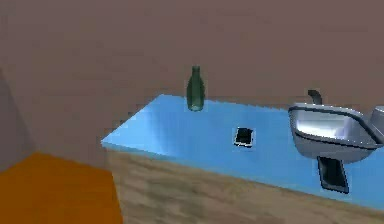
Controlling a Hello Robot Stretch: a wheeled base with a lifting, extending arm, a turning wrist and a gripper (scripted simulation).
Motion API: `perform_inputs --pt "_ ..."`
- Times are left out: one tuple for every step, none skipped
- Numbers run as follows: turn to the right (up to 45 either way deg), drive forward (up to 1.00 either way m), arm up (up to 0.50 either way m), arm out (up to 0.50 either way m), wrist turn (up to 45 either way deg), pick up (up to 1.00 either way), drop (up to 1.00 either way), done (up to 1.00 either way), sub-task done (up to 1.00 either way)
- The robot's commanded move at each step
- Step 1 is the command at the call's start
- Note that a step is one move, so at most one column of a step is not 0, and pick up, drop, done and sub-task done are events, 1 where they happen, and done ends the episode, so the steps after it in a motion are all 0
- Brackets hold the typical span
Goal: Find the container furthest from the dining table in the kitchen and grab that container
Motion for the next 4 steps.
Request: perform_inputs --pt "45.0 0.0 0.0 0.0 0.0 0.0 0.0 0.0 0.0" --pt "36.0 0.0 0.0 0.0 0.0 0.0 0.0 0.0 0.0" --pt "0.0 0.8 0.0 0.0 0.0 0.0 0.0 0.0 0.0" --pt "-45.0 0.0 0.0 0.0 0.0 0.0 0.0 0.0 0.0"
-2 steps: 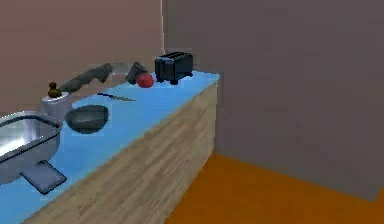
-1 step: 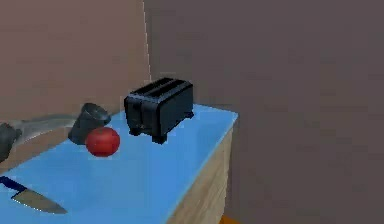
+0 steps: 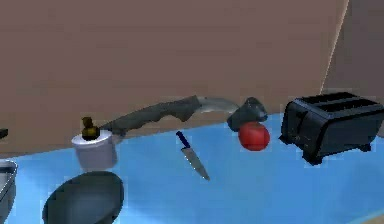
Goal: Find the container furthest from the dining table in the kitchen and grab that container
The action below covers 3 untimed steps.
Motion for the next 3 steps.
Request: perform_inputs --pt "-45.0 0.0 0.0 0.0 0.0 0.0 0.0 0.0 0.0" --pt "-45.0 0.0 0.0 0.0 0.0 0.0 0.0 0.0 0.0" --pt "-27.0 0.0 0.0 0.0 0.0 0.0 0.0 0.0 0.0"
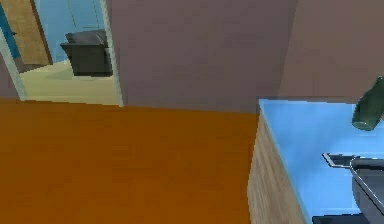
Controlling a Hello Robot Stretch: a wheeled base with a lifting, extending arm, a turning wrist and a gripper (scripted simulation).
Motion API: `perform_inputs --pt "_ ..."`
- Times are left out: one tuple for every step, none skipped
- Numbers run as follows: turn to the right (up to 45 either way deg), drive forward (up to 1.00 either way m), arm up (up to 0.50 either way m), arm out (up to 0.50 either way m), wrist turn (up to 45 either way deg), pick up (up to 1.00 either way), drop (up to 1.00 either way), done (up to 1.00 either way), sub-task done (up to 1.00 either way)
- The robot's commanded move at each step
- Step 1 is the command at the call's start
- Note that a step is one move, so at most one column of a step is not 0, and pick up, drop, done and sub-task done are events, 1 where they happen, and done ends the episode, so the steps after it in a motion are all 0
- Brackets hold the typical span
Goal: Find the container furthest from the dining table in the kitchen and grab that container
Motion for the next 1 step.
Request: perform_inputs --pt "0.0 0.0 0.5 0.0 0.0 0.0 0.0 0.0 0.0"
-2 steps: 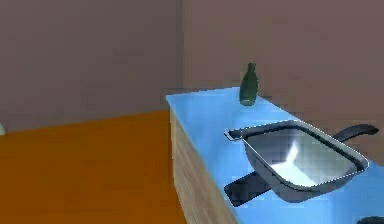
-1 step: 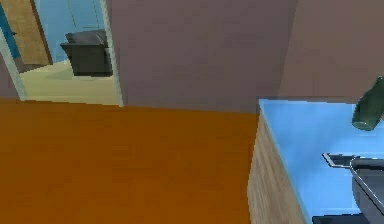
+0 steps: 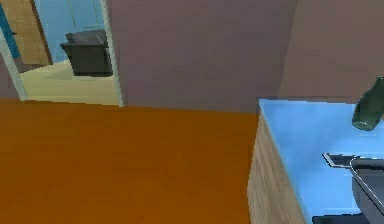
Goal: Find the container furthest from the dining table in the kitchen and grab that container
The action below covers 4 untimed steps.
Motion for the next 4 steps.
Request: perform_inputs --pt "0.0 0.0 0.38 0.0 0.0 0.0 0.0 0.0 0.0" --pt "0.0 0.0 0.0 0.08 0.0 0.0 0.0 0.0 0.0" --pt "0.0 0.0 0.0 0.0 45.0 0.0 0.0 0.0 0.0" --pt "0.0 0.0 0.0 0.0 45.0 0.0 0.0 0.0 0.0"
